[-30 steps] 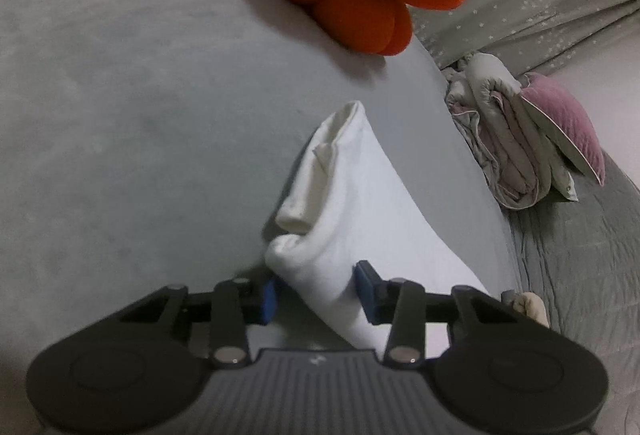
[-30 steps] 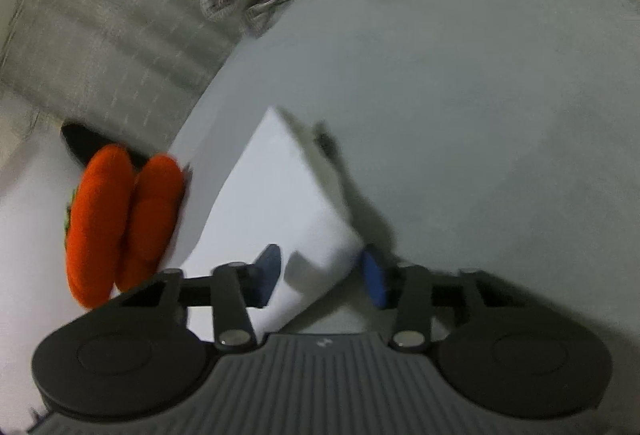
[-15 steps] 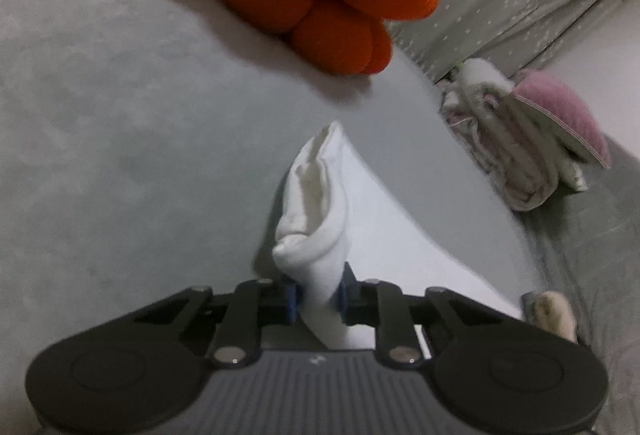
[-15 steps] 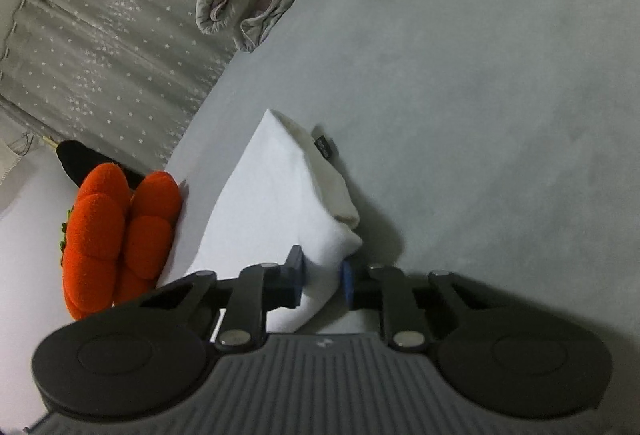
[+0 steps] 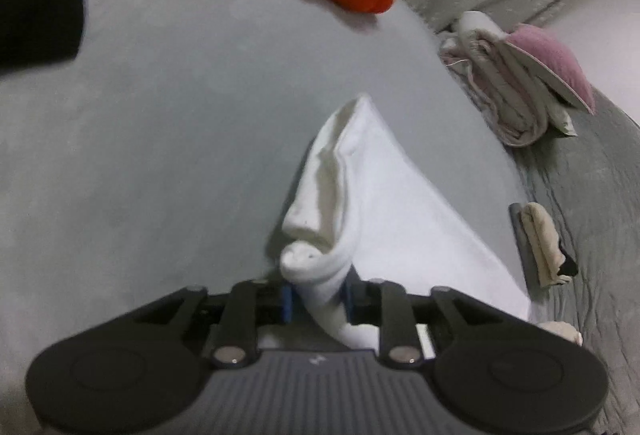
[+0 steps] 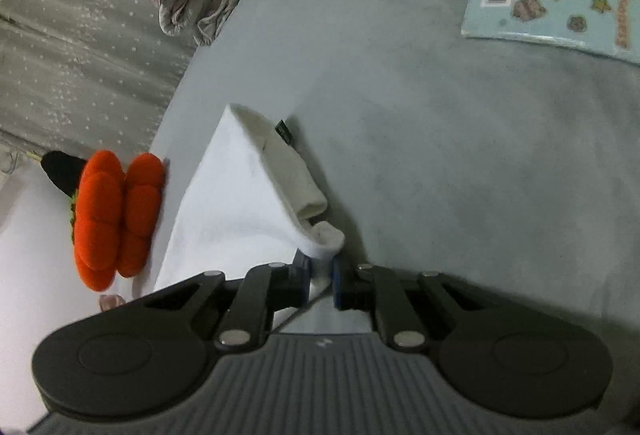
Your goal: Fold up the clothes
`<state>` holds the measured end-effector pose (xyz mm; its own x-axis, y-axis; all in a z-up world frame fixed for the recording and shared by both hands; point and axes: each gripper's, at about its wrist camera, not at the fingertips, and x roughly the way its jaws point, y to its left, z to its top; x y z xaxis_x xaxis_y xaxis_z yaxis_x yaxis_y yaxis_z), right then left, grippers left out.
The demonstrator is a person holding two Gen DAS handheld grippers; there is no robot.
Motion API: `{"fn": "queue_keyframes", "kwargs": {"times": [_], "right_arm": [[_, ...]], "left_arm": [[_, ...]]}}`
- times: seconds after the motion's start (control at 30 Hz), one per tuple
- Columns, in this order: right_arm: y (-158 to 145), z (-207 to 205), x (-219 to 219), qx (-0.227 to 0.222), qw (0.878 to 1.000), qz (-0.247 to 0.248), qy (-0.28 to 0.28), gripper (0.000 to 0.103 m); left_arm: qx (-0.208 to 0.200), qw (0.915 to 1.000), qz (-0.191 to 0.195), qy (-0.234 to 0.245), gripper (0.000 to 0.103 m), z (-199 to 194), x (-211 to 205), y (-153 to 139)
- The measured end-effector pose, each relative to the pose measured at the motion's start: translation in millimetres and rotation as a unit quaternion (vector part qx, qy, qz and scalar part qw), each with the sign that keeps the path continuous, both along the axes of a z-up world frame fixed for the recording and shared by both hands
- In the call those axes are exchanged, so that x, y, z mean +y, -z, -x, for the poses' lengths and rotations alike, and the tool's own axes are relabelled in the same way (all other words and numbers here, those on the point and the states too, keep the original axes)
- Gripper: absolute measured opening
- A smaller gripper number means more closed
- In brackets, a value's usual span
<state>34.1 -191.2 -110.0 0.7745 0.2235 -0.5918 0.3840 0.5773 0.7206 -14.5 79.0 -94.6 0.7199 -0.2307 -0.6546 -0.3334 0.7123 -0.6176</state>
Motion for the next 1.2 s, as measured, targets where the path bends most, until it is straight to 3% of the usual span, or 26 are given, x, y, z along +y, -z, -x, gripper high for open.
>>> {"fn": "queue_keyframes", "kwargs": {"times": [0.07,0.13,0.17,0.23,0.33,0.47,0.57,0.7,0.77,0.83,0.9,1.0,1.07,1.2], "right_arm": [[-9.0,-5.5,3.5,-0.010,0.999,0.033,-0.013,0.020],[-18.0,-11.0,7.0,-0.020,0.997,0.067,-0.025,0.022],[-22.9,-11.6,8.3,-0.026,0.996,0.084,-0.028,0.023],[-34.6,-8.9,10.3,-0.039,0.991,0.130,-0.008,0.038],[-53.0,-7.3,8.6,-0.071,0.977,0.198,0.024,0.047],[-71.6,-33.7,23.1,-0.131,0.961,0.237,-0.056,0.047],[-73.9,-74.1,51.0,-0.148,0.938,0.272,-0.157,0.047],[-57.0,-126.6,93.1,-0.136,0.889,0.336,-0.281,0.047],[-41.1,-143.5,100.5,-0.115,0.880,0.343,-0.309,0.047],[-24.2,-159.1,105.9,-0.093,0.873,0.346,-0.331,0.047],[-11.8,-163.0,103.5,-0.069,0.876,0.341,-0.334,0.046],[-7.1,-170.4,94.8,-0.066,0.874,0.340,-0.341,0.042],[-8.6,-166.0,85.5,-0.063,0.879,0.328,-0.340,0.037],[-12.5,-161.5,65.0,-0.049,0.895,0.301,-0.326,0.012]], "left_arm": [[-0.009,0.9998,-0.012,-0.015,0.038,1.3,9.7,-6.0],[-0.014,0.9983,-0.028,-0.048,0.044,12.7,22.3,-14.8],[-0.021,0.9976,-0.030,-0.059,0.044,17.2,29.3,-19.2],[-0.033,0.9955,-0.035,-0.081,0.044,26.1,42.9,-28.2],[-0.065,0.9918,-0.078,-0.077,0.044,26.9,44.6,-47.1],[-0.111,0.9838,-0.141,0.005,0.048,3.5,8.2,-72.0],[-0.135,0.9680,-0.200,0.070,0.058,-24.5,-29.7,-74.4],[-0.103,0.9532,-0.251,0.133,0.054,-63.8,-57.4,-52.5],[-0.076,0.9522,-0.259,0.143,0.054,-81.1,-58.3,-40.0],[-0.049,0.9584,-0.251,0.127,0.053,-90.2,-48.5,-29.5],[-0.031,0.9660,-0.234,0.105,0.053,-97.5,-37.9,-19.9],[-0.024,0.9633,-0.251,0.092,0.053,-101.8,-36.5,-17.6],[-0.025,0.9633,-0.252,0.090,0.055,-104.1,-36.4,-13.7],[-0.028,0.9682,-0.232,0.090,0.055,-110.1,-31.0,-10.9]]}}
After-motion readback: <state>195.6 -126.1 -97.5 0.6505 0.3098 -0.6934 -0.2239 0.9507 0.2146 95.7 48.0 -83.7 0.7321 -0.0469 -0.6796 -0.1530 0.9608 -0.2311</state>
